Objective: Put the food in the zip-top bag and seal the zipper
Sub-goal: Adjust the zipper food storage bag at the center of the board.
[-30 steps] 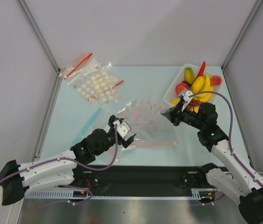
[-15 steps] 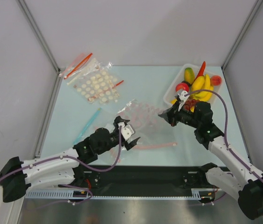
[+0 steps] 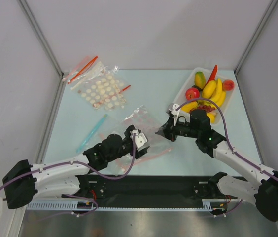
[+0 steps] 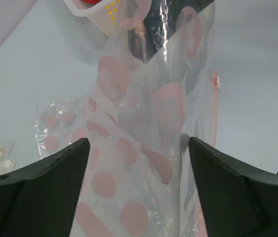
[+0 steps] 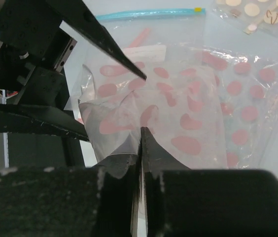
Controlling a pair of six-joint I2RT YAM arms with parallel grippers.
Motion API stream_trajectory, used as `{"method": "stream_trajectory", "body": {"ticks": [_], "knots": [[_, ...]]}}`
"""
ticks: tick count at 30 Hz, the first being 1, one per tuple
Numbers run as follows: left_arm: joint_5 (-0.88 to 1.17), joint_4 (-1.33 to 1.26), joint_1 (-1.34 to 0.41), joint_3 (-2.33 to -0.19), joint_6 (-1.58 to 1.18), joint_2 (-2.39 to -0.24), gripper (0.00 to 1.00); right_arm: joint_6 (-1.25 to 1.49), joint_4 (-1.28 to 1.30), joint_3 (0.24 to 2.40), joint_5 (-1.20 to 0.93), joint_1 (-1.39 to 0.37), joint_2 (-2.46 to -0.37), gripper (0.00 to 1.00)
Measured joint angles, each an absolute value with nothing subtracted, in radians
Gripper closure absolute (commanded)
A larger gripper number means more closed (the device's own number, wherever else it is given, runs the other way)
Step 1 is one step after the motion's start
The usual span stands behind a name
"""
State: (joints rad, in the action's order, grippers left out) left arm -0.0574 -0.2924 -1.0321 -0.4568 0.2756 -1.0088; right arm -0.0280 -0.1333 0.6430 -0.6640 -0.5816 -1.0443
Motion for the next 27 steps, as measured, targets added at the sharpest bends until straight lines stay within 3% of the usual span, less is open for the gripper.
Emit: {"method": "stream_trajectory", "body": {"ticks": [1, 3, 4, 5, 6, 9, 15, 16, 21, 23, 27], "knots": [[-0.050, -0.289, -1.032, -0.463, 0.279, -1.011, 0.39, -0.035, -0.131, 0.647, -0.664, -0.588, -1.045, 0.86], [-0.043, -0.286, -1.032, -0.475, 0.276, -1.016, 0.62, -0.045, -0.131, 0.653, -0.662, -0.595, -1.045, 0.79], [-0.040, -0.282, -1.032, -0.482, 0.276, -1.018, 0.86, -0.049, -0.131, 0.654, -0.660, -0.597, -1.045, 0.75], [-0.039, -0.282, -1.032, -0.487, 0.270, -1.019, 0.96, -0.050, -0.131, 0.655, -0.659, -0.599, -1.045, 0.73], [-0.039, -0.282, -1.032, -0.491, 0.270, -1.020, 1.00, -0.054, -0.131, 0.655, -0.653, -0.599, -1.045, 0.72], [-0.040, -0.275, -1.032, -0.497, 0.261, -1.022, 1.00, -0.055, -0.128, 0.655, -0.637, -0.599, -1.044, 0.66], [-0.038, -0.274, -1.008, -0.500, 0.197, -1.022, 1.00, -0.039, -0.125, 0.655, -0.542, -0.599, -1.035, 0.35], [-0.038, -0.273, -0.992, -0.500, 0.174, -1.022, 1.00, -0.028, -0.126, 0.655, -0.508, -0.599, -1.029, 0.26], [-0.041, -0.257, -0.903, -0.507, 0.052, -1.021, 1.00, 0.072, -0.162, 0.641, -0.356, -0.571, -0.974, 0.13], [-0.042, -0.243, -0.876, -0.519, 0.000, -1.021, 1.00, 0.127, -0.181, 0.624, -0.316, -0.539, -0.941, 0.01], [-0.041, -0.236, -0.830, -0.531, -0.109, -1.014, 1.00, 0.243, -0.193, 0.614, -0.286, -0.477, -0.901, 0.08]]}}
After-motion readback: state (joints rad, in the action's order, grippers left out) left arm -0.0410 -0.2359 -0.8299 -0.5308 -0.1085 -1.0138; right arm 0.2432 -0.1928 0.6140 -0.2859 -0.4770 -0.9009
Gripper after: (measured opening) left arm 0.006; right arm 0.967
